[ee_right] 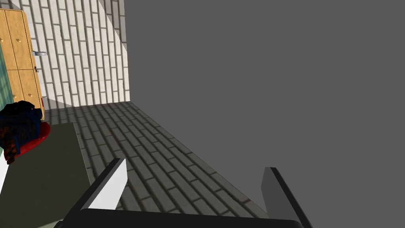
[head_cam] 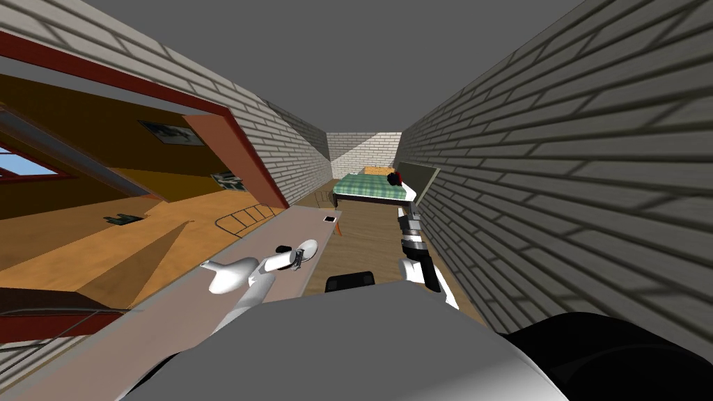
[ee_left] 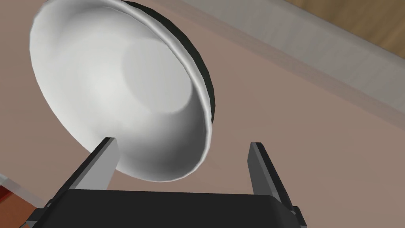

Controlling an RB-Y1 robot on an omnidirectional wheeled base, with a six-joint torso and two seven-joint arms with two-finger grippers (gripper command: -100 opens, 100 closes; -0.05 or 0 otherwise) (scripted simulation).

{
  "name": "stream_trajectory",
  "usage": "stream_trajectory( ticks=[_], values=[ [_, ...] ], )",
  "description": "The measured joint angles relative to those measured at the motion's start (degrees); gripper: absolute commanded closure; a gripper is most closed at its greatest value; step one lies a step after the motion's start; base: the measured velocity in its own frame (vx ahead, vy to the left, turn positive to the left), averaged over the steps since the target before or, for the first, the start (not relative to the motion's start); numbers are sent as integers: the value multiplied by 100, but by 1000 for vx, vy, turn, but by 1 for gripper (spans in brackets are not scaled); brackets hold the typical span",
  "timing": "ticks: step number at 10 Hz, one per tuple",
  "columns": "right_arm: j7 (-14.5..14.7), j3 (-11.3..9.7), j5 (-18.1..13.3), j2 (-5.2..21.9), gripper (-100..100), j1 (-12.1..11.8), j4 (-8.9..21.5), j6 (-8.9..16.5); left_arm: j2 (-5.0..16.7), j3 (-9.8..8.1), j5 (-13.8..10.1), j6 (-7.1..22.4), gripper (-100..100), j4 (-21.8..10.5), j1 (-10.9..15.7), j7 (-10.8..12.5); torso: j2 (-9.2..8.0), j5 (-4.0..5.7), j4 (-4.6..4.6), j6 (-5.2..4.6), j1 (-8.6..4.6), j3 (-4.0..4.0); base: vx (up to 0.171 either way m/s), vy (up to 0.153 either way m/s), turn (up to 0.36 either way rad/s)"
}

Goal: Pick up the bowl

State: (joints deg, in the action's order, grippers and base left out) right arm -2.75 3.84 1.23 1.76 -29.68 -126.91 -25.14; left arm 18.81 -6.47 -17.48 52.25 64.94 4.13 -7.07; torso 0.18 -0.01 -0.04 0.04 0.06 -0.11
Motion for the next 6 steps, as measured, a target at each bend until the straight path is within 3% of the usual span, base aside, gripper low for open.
stream_trajectory(
  ticks=[1, 2, 6],
  values=[
    [0, 0, 0, 0, 0, 0, 0, 0, -3, 1, 1, 28, 0, 2, -4, 9, -9, 1, 2, 0, -4, 5, 0, 0, 0],
    [0, 0, 0, 0, 0, 0, 0, 0, -2, 1, 1, 25, -100, 2, -3, 8, -15, 2, 3, 0, -7, 9, 27, 23, -22],
    [0, 0, 0, 0, 0, 0, 0, 0, -153, 56, 123, -392, -100, -412, 23, 48, -6, -1, 2, 0, 4, 4, 30, 31, -15]
  ],
)
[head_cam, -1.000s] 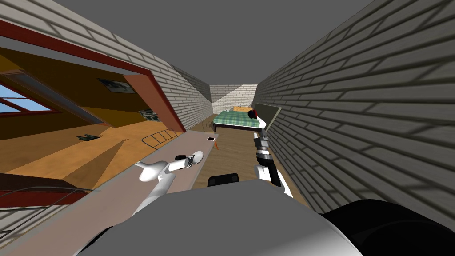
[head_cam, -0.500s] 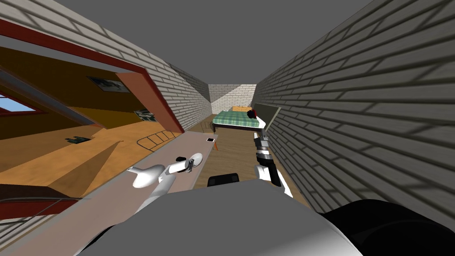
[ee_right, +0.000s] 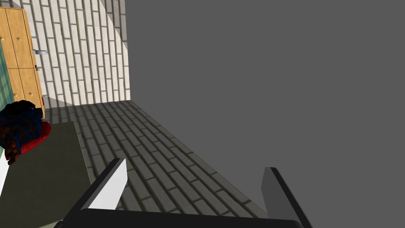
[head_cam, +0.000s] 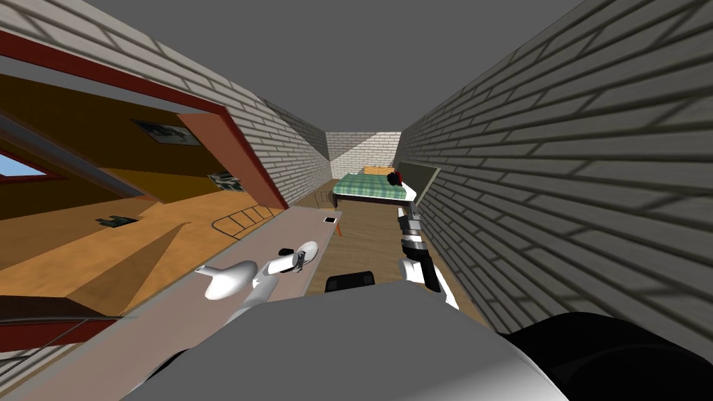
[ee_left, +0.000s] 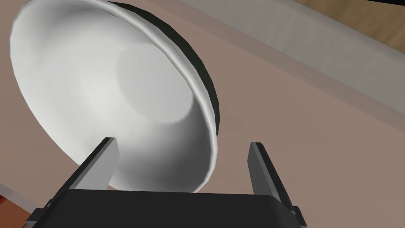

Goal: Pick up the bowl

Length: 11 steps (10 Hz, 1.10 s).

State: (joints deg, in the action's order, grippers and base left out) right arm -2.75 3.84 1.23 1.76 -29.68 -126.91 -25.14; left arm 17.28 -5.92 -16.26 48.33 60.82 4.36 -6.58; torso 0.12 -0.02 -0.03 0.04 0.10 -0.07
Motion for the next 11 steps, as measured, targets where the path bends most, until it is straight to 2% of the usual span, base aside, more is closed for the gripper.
stream_trajectory(
  ticks=[1, 5, 6, 7, 10, 11],
  values=[
    [0, 0, 0, 0, 0, 0, 0, 0, -4, 2, 4, -22, 100, -11, 0, 3, -5, 1, 1, 0, -6, 3, 0, 0, 0],
    [0, 0, 0, 0, 0, 0, 0, 0, -5, 2, 2, -14, 100, -12, -1, 4, -14, 5, 5, 0, -15, 9, 0, 0, 0],
    [0, 0, 0, 0, 0, 0, 0, 0, -6, 2, 2, -14, 0, -13, -2, 4, -15, 6, 6, 0, -15, 10, 0, 0, 0],
    [0, 0, 0, 0, 0, 0, 0, 0, -6, 2, 2, -14, 100, -13, -2, 4, -16, 7, 6, 0, -16, 11, -25, -27, 28],
    [0, -1, 0, -1, 0, 1, 0, 0, 110, -39, -86, 292, 100, 289, -10, -26, -34, 13, 12, 0, -37, 22, -30, -37, 16],
    [0, -1, 0, -1, 0, 1, 0, 0, 114, -41, -90, 309, 0, 291, -7, -30, -29, 12, 11, 0, -30, 20, 0, 0, 0]
  ],
)
